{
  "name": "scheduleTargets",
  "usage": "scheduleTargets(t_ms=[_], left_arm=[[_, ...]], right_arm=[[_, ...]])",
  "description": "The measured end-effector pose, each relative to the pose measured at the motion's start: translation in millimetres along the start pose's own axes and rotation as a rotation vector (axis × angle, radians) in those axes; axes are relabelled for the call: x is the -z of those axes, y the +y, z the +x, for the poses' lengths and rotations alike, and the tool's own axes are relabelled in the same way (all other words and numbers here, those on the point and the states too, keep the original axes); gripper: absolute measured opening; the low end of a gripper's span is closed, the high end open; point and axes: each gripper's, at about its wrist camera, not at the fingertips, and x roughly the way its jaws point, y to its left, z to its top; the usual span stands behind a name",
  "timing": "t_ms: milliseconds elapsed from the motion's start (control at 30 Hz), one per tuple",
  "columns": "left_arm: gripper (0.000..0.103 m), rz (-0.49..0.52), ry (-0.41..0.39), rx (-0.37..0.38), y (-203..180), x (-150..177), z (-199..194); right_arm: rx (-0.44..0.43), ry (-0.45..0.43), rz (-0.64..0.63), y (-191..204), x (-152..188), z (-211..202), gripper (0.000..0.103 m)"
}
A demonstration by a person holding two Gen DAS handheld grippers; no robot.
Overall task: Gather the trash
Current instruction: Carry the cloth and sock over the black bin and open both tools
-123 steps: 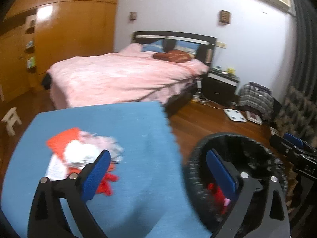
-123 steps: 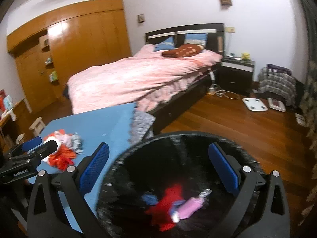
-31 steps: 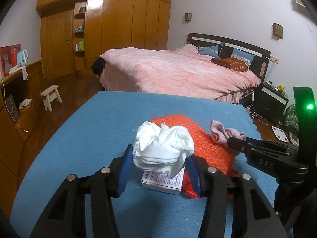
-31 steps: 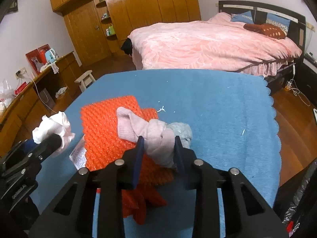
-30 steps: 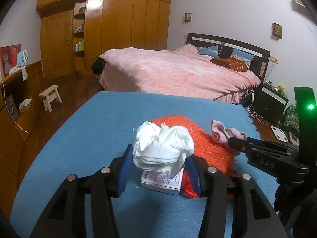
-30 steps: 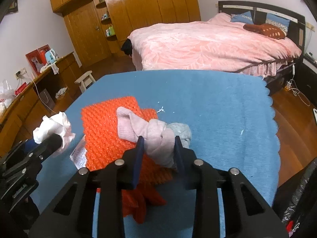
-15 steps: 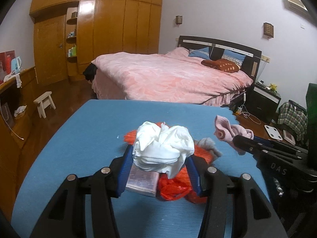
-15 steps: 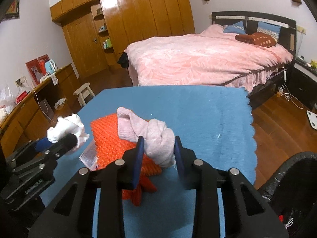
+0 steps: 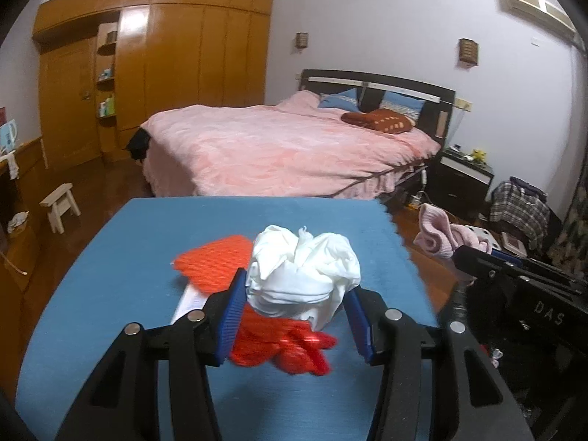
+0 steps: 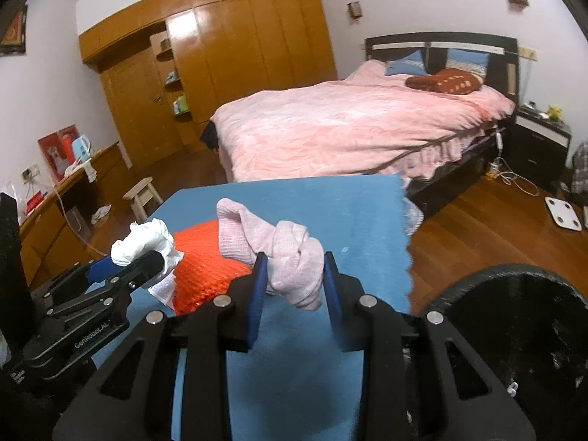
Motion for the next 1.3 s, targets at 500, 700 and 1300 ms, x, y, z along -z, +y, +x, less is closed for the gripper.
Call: scheduleTargets(t_ms=[500, 700, 1300], left_arm=[[0.051, 0.077, 0.006, 0.185, -92.6, -1.6, -8.1], [0.051, 0.113, 0.01, 0.264, -134.4, -1.3, -9.5], [0.058, 0.223, 0.051, 0.432, -234.1, 9.9, 0.3]], right_arm=[[0.158, -0.047, 0.051, -75.0, 24.6, -81.2, 0.029], [0.24, -0.049, 0.092, -111.7, 36.8, -105.6, 0.029], [0.392, -0.053, 0.176, -184.1, 72.8, -143.8, 0.033]])
